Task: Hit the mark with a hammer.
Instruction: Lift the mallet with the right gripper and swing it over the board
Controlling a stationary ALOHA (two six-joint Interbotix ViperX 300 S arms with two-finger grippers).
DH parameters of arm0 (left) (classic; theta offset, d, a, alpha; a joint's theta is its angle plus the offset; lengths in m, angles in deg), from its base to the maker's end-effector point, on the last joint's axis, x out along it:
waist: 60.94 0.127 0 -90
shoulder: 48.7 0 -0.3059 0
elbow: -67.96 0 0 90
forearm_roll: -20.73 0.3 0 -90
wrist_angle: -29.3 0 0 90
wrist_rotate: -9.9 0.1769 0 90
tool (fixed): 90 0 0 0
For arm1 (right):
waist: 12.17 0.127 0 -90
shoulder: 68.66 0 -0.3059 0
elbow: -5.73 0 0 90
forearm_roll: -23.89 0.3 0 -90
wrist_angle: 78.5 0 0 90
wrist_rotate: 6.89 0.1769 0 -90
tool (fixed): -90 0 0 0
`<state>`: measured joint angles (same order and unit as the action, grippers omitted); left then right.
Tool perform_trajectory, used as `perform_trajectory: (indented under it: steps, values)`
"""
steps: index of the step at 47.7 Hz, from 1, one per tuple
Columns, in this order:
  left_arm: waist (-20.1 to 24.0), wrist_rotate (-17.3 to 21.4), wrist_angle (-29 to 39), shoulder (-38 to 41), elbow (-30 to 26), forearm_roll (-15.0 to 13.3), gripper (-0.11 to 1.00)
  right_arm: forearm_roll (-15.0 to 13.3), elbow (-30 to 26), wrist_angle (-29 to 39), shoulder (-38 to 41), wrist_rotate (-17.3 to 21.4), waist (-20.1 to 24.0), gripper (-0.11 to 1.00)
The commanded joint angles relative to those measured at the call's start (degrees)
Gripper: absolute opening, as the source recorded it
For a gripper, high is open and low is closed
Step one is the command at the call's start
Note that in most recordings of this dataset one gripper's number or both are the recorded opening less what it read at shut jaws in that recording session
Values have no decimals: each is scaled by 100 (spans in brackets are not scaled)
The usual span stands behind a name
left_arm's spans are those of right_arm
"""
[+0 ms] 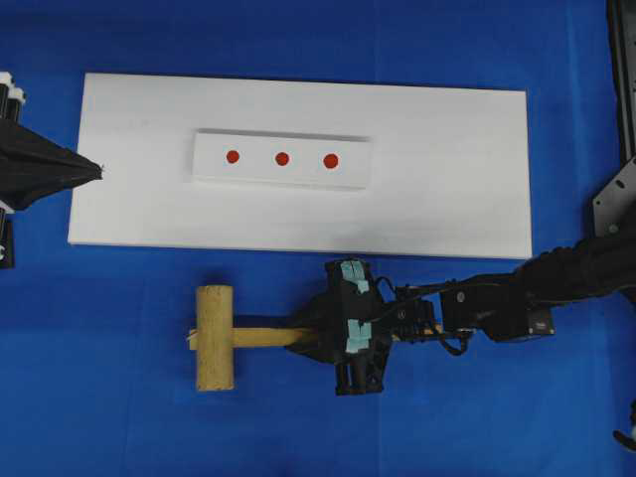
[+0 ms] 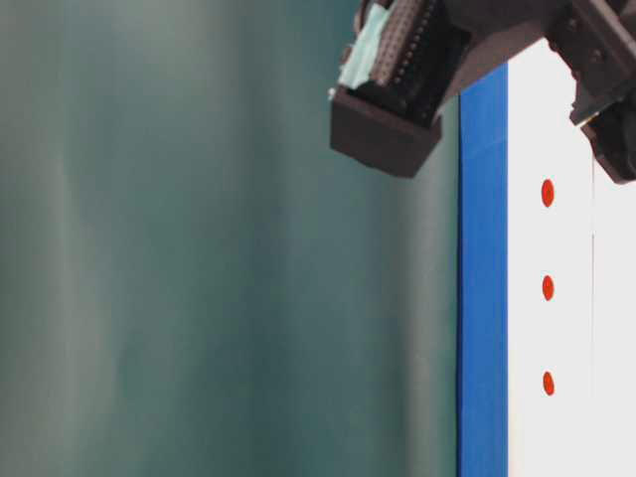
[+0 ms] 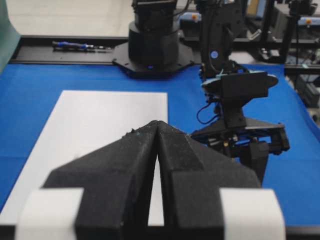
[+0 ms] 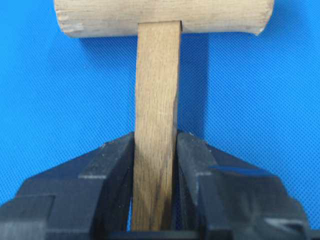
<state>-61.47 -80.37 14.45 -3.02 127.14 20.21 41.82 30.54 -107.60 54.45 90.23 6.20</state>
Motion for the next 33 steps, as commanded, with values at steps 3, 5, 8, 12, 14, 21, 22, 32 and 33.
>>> perform_trajectory:
  steps: [3,5,8,12,14,21,22,32,33]
  values:
    - [9,-9,-26,18,-62,0,0,18,-70,44,-105,0,9,10]
    - [9,-9,-26,18,-62,0,0,9,-70,44,-167,0,9,9]
    - [9,-9,-26,18,-62,0,0,9,-44,44,-281,0,-18,10]
    - [9,-9,-26,18,-62,0,0,9,18,44,-519,-18,-53,10]
    - [18,-9,-26,9,-62,0,0,9,53,44,-668,-26,-70,10]
    - [9,-9,-26,9,-62,0,0,-18,220,149,-1362,-114,-123,10]
    - [9,-18,-26,9,-62,0,0,-18,237,193,-1468,-123,-149,10]
    - [9,-79,-26,18,-62,0,0,-18,360,896,-2435,-519,-290,10]
    - [9,-97,-26,18,-62,0,0,-18,352,940,-2514,-562,-290,9]
